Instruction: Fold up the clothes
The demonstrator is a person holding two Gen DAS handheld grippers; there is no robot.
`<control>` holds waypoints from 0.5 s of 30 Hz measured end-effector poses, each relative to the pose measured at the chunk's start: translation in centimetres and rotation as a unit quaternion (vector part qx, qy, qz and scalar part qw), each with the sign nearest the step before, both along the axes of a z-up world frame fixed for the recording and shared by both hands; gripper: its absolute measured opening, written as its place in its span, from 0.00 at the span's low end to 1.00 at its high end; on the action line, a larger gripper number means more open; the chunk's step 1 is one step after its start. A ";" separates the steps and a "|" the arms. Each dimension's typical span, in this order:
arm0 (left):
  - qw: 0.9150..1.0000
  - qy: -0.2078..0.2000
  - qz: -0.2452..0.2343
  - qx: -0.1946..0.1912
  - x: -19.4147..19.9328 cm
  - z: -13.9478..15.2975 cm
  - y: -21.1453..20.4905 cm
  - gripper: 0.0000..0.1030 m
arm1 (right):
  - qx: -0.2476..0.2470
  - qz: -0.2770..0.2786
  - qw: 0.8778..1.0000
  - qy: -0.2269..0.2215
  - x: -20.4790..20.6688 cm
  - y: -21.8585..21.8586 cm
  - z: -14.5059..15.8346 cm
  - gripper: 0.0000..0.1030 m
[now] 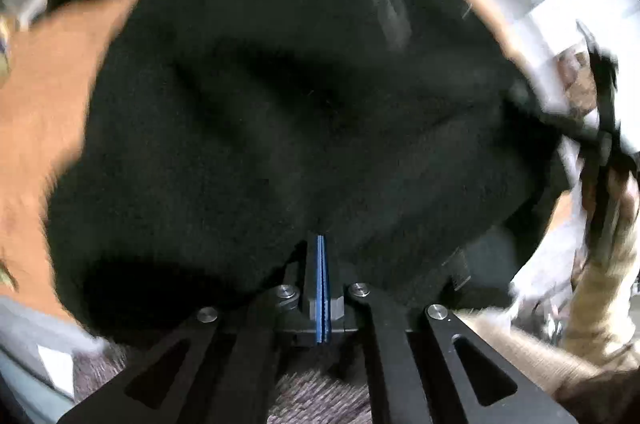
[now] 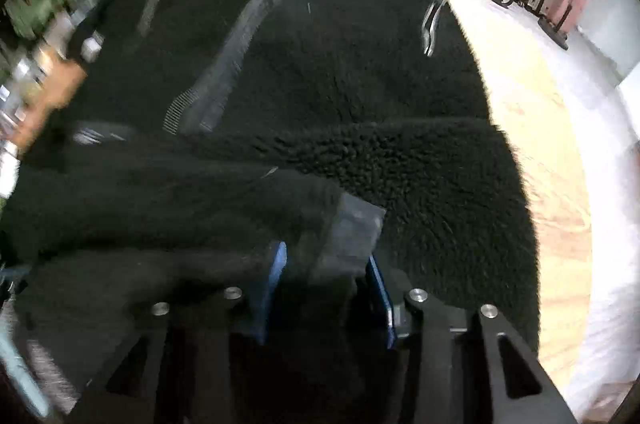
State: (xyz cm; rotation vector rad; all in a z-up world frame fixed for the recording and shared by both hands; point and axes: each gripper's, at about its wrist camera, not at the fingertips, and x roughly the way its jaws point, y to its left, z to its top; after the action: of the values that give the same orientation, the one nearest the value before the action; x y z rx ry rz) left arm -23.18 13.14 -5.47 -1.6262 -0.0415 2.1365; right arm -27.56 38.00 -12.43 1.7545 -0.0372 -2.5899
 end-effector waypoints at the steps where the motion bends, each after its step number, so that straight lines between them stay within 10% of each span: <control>1: 1.000 0.011 -0.011 0.007 -0.3 0.9 1.1 0.03 | -0.014 0.009 1.000 0.014 1.3 -0.2 1.2 0.42; 5: 0.996 0.029 -0.001 -0.082 -4.5 -1.6 2.8 0.03 | -0.025 0.052 0.998 0.030 5.5 -2.4 2.1 0.47; 8: 0.997 -0.034 0.061 -0.027 -10.0 -6.4 1.5 0.03 | 0.043 0.044 0.998 -0.025 6.6 -3.6 -2.8 0.50; 11: 0.988 -0.085 0.107 0.070 -10.8 -6.1 -1.6 0.02 | -0.035 0.011 0.999 -0.018 7.5 -1.0 -3.6 0.50; 15: 0.992 -0.004 0.100 0.076 -5.6 -0.3 -4.9 0.03 | -0.068 0.001 0.997 0.025 7.9 0.7 2.0 0.45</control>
State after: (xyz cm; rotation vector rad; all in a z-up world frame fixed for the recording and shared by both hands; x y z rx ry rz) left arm -28.83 8.23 -5.76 -1.5982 -0.3757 2.2122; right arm -19.66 38.65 -10.45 1.6423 -0.2064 -2.5612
